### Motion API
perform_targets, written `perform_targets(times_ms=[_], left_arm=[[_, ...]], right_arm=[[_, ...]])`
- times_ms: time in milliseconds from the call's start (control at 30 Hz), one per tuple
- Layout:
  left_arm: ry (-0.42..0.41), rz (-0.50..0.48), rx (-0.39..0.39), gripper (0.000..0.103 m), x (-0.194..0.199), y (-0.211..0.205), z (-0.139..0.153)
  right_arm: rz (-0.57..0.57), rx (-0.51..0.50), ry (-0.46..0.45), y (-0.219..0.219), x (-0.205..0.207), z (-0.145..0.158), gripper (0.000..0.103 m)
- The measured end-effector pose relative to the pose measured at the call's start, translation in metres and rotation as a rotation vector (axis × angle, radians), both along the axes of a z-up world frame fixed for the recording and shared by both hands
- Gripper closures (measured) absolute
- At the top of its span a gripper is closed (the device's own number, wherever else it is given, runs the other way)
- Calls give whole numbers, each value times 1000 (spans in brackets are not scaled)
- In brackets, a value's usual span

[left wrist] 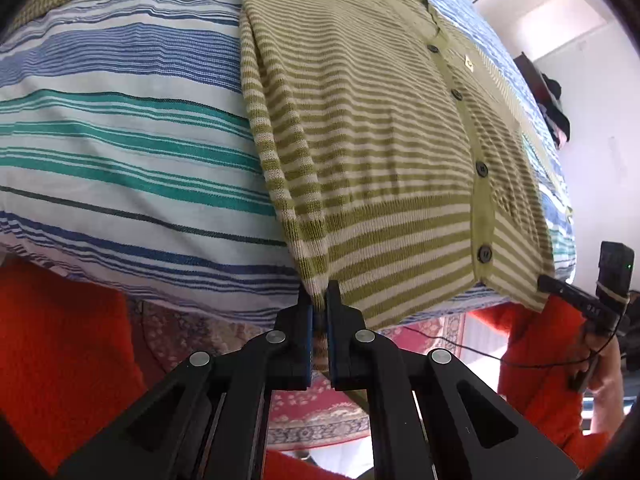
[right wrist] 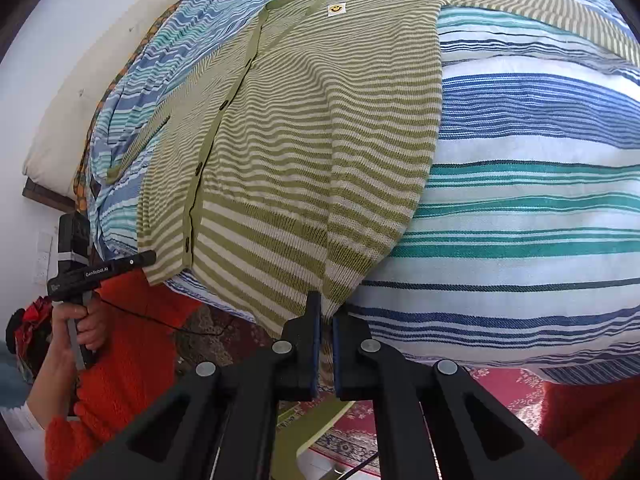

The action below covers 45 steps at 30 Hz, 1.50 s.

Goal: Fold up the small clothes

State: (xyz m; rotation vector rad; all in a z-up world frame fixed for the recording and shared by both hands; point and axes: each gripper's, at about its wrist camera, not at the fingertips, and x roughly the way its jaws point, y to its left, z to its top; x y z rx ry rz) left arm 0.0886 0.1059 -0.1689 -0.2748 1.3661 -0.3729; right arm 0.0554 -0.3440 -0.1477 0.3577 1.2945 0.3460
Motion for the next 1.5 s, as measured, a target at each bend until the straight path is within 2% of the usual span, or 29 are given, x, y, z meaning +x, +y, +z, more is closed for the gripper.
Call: perform_targets(times_ms=[100, 233, 367, 433, 467, 500, 533, 567, 600, 700, 800, 867, 933, 1200, 1333, 1500], left_arm=[[39, -22, 29, 101, -9, 5, 2], [79, 1, 108, 100, -6, -3, -20], [44, 18, 166, 98, -2, -14, -24], [17, 14, 204, 93, -1, -32, -23], [-1, 13, 231, 87, -2, -36, -21], [-20, 14, 256, 74, -5, -41, -16], [-43, 20, 275, 65, -9, -42, -11], [-73, 39, 289, 45, -13, -41, -4], [-113, 70, 303, 31, -18, -40, 5], [-237, 191, 283, 22, -32, -28, 34], [-331, 314, 259, 18, -46, -15, 49], [-356, 353, 257, 18, -49, -6, 53], [-368, 368, 266, 18, -48, -4, 52], [-399, 355, 289, 18, -45, -2, 56], [-419, 356, 289, 18, -45, -4, 58], [-400, 369, 279, 18, -41, 1, 54]], right_arm=[[44, -43, 25, -5, -9, 13, 99], [42, -82, 83, 2, -10, -11, 99], [-8, -119, 61, 9, -3, -22, 98], [-29, -126, 41, 11, -4, -22, 95], [-32, -128, 37, 12, -4, -22, 88], [-32, -145, 41, 11, -5, -22, 70], [-36, -161, 41, 10, -7, -20, 39], [-49, -175, 30, 8, -9, -16, 25], [-65, -188, 7, 5, -12, -9, 16], [-140, -250, -92, -10, -23, 20, 16], [-260, -339, -227, -22, -36, 46, 16], [-322, -377, -288, -26, -44, 56, 13], [-336, -390, -314, -25, -47, 59, 11], [-278, -432, -320, -17, -48, 54, 11], [-280, -446, -313, -16, -49, 49, 11], [-301, -449, -295, -20, -50, 45, 11]])
